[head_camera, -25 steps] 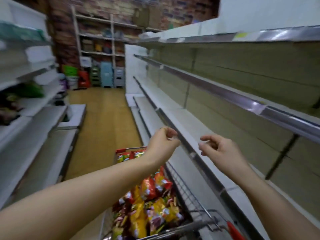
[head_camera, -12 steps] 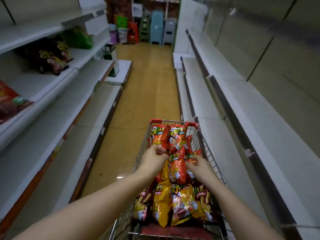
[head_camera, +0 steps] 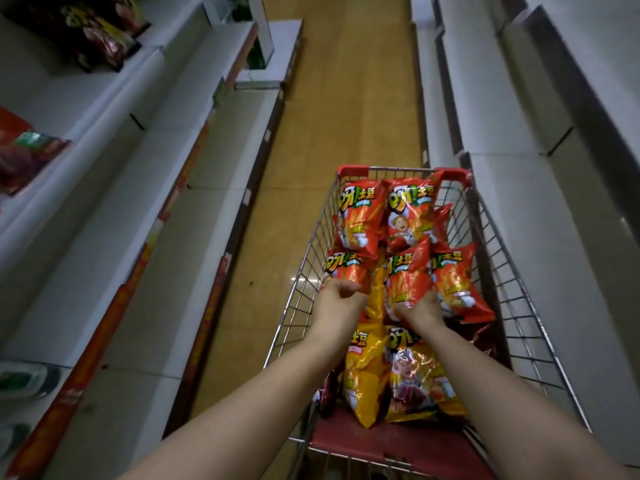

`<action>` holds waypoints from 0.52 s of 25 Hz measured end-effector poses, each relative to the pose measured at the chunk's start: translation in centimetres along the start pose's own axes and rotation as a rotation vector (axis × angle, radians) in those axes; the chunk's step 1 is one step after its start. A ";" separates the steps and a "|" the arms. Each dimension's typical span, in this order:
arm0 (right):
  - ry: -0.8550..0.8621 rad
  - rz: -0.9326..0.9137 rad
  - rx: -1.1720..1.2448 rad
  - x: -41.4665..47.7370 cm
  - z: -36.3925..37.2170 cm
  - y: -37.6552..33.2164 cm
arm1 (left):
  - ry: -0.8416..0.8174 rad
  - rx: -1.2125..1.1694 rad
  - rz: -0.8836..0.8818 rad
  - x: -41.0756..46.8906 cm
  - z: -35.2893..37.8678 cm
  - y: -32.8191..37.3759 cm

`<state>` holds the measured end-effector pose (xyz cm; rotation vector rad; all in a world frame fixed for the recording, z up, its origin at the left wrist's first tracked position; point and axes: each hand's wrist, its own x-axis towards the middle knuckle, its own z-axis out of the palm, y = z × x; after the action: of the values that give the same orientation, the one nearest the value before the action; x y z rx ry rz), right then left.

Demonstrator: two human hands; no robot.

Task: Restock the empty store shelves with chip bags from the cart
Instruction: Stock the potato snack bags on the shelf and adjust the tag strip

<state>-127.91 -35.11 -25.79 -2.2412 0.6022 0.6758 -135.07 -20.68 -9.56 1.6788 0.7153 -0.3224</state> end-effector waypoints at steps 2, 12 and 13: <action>0.012 0.017 -0.029 1.0 1.0 0.7 | -0.011 -0.019 -0.008 0.3 0.0 -0.6; 0.250 -0.231 0.096 -6.9 -5.5 1.9 | -0.098 -0.040 0.004 -0.8 -0.2 -1.8; 0.236 -0.280 0.174 -9.0 -6.9 1.9 | -0.125 -0.040 0.016 -1.4 -0.1 -1.5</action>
<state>-133.88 -39.44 -16.93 -2.1986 0.4287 0.2115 -137.08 -20.85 -9.88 1.6109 0.6118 -0.3955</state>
